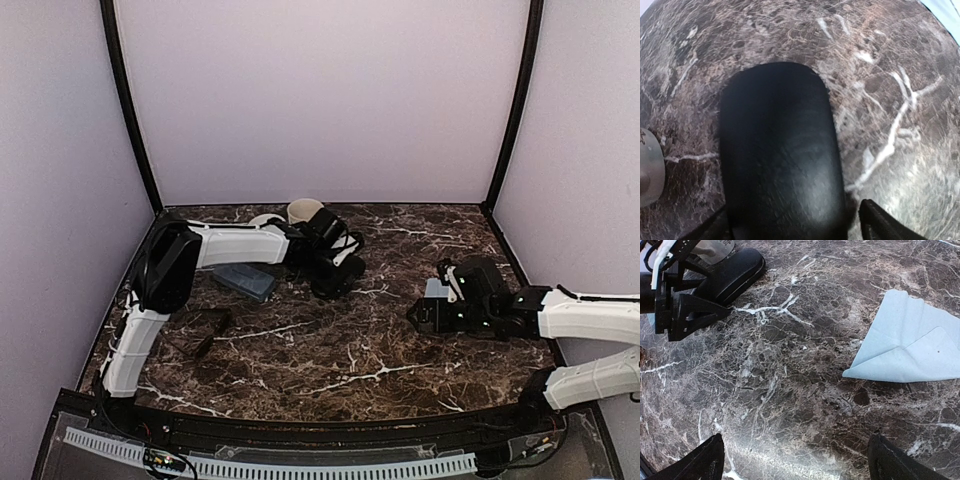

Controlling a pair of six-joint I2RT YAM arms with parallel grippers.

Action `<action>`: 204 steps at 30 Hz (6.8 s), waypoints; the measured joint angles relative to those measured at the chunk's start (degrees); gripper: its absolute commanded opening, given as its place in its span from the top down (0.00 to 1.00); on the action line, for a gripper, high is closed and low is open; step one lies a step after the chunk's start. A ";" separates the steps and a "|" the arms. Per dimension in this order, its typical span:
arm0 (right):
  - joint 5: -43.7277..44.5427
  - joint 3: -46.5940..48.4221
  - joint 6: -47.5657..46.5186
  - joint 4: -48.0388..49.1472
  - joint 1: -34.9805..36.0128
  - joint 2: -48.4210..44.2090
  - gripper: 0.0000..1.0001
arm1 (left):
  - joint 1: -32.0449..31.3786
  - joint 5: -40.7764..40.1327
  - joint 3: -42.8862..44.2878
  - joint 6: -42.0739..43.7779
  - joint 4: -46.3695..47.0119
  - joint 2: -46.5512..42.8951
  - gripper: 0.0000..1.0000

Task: Organize the sunglasses
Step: Move the case with sunglasses to the center of the board, then move the sunglasses case to the center of the board, then pick up the sunglasses case from the center of the board, then pass from the right arm to the left

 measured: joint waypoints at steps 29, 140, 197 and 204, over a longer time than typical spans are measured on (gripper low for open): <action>-9.64 8.63 -3.02 7.63 0.02 14.69 0.00 | 13.46 -6.97 -44.96 -15.93 6.32 -41.22 0.01; -24.55 20.39 -5.27 16.11 18.40 21.49 0.81 | 1.42 28.35 -83.54 -35.69 69.55 -57.07 0.04; -34.53 14.64 -2.34 41.53 18.27 22.67 0.82 | 1.79 42.91 -83.34 -42.40 91.73 -53.70 0.07; -34.49 14.36 -2.19 42.93 18.27 23.02 0.89 | 1.79 41.66 -83.34 -41.53 91.89 -53.70 0.04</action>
